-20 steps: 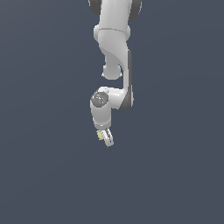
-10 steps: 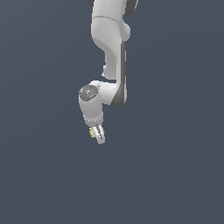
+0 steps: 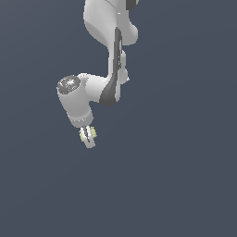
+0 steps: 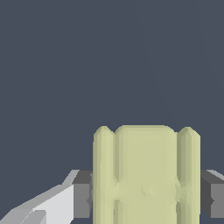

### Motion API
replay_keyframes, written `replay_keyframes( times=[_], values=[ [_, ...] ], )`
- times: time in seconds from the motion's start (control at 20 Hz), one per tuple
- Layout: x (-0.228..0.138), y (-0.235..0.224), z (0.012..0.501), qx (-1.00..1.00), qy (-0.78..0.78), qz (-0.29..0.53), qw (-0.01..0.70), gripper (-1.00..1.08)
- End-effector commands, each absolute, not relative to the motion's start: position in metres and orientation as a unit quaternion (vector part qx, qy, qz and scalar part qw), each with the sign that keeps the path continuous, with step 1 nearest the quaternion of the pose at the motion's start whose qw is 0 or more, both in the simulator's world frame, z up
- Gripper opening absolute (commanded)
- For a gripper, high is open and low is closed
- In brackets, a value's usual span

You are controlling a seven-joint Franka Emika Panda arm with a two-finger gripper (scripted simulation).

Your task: Pick up the object and move it to a goal position.

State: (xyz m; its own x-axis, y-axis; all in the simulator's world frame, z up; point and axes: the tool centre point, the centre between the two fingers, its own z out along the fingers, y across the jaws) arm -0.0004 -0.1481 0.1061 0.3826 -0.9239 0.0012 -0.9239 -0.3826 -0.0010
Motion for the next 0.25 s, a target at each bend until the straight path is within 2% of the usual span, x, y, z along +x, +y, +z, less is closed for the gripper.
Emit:
replay_keyframes(
  times=[0.0, 0.2],
  values=[
    [0.0009, -0.1552, 0.1131, -0.832, 0.555, 0.0, 0.0, -1.0],
    [0.0024, -0.1586, 0.1164, -0.832, 0.555, 0.0, 0.0, -1.0]
  ],
)
